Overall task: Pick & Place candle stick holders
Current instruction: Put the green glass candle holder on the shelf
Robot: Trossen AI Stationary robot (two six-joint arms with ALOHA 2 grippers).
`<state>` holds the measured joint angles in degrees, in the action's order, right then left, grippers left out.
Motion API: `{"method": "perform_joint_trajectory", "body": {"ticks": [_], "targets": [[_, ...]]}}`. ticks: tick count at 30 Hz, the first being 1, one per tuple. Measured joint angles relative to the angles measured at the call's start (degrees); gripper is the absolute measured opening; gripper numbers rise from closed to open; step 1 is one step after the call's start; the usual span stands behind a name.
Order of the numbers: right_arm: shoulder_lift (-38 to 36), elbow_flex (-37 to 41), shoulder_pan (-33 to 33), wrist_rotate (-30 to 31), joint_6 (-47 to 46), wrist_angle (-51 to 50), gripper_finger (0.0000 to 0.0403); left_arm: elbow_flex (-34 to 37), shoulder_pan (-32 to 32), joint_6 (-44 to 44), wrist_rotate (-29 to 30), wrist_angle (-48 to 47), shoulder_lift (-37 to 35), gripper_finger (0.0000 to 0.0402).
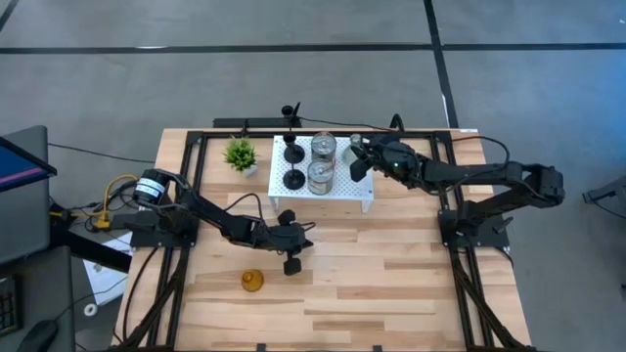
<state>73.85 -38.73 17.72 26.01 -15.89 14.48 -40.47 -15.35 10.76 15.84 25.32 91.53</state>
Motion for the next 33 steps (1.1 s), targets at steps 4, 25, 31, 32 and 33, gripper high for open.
{"method": "perform_joint_trajectory", "body": {"ticks": [4, 25, 31, 32, 33], "targets": [[0.41, -0.06, 0.00, 0.05, 0.02, 0.57, 0.0079, 0.00, 0.00, 0.00, -0.01, 0.00, 0.00, 0.0008], [0.25, 0.07, 0.02, -0.71, -0.01, 0.75, 0.0205, 0.00, 0.00, 0.01, -0.02, 0.00, 0.00, 0.0008], [-2.20, -3.53, 0.00, -4.17, -0.01, -7.59, 0.0227, 0.00, 0.00, 0.01, -0.02, 0.00, 0.00, 0.0008], [-2.80, -4.55, -0.06, -5.26, -0.01, -9.97, 0.0229, 0.00, 0.00, 0.02, -0.02, 0.00, 0.00, 0.0008], [-3.54, -5.47, -0.23, -6.72, -0.06, -12.73, 0.0229, 0.00, 0.00, 0.02, -0.02, 0.00, 0.00, 0.0008]]}}
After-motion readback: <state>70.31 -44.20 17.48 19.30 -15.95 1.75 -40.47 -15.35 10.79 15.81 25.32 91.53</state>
